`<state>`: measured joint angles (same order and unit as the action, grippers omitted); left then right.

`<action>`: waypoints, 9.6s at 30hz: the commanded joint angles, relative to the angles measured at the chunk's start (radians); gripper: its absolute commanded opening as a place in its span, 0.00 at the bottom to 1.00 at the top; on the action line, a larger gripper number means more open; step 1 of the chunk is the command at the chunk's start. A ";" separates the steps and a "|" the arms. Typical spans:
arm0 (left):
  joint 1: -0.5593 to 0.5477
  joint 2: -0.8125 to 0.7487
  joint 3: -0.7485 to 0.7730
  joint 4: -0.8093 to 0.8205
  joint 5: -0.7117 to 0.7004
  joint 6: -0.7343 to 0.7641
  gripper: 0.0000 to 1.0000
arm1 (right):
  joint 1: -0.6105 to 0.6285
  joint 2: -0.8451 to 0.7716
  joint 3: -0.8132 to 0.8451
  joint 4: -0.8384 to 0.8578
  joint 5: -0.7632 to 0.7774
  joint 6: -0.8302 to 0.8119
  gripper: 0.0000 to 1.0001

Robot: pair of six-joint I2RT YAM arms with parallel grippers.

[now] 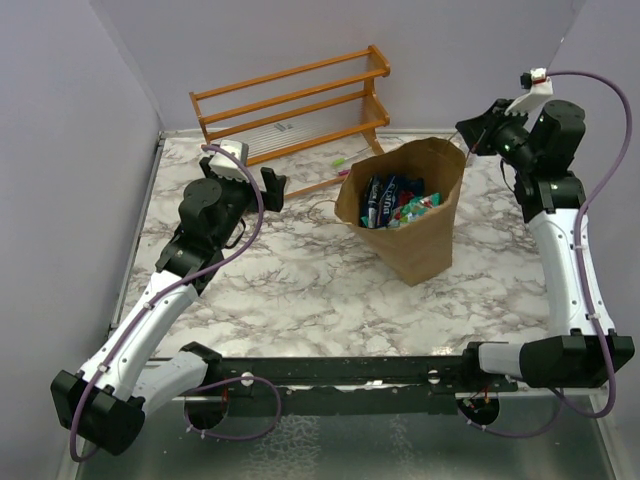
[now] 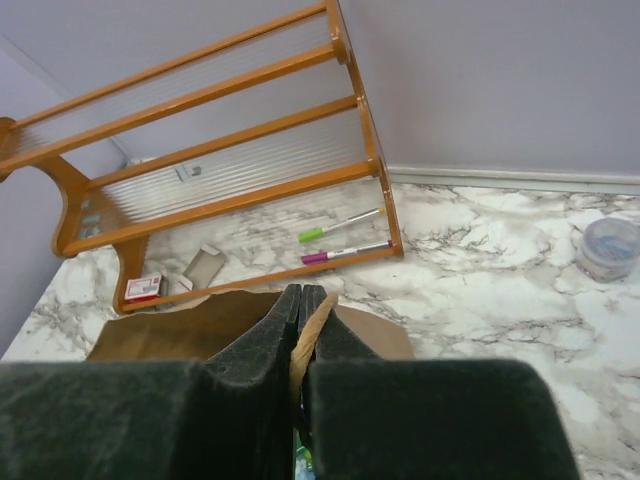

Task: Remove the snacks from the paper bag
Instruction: Adjust the paper bag at the center of the board, then take out the snack from the paper bag, then place the snack at the center of the board, then take out the snack from the paper bag.

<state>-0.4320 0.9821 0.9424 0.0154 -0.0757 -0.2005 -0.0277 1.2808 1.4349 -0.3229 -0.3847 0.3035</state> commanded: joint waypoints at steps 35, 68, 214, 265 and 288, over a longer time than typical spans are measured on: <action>0.004 -0.040 0.012 0.062 0.268 -0.088 0.99 | 0.159 -0.022 -0.204 0.287 -0.831 0.105 0.01; -0.624 0.518 -0.004 0.160 -0.156 -0.216 0.54 | 0.160 -0.303 -0.244 0.048 -0.437 -0.034 0.02; -0.797 0.417 0.052 -0.002 -0.510 -0.593 0.77 | 0.160 -0.398 -0.324 0.061 -0.175 -0.036 0.02; -0.668 0.976 0.296 0.338 -0.507 -0.416 0.34 | 0.160 -0.404 -0.324 0.057 -0.166 -0.042 0.02; -0.648 0.512 0.119 0.286 -0.076 -0.321 0.00 | 0.159 -0.420 -0.339 0.051 -0.125 -0.060 0.02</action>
<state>-1.0767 1.6108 1.0943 0.2695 -0.2806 -0.5846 0.1299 0.8875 1.0969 -0.2909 -0.5526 0.2565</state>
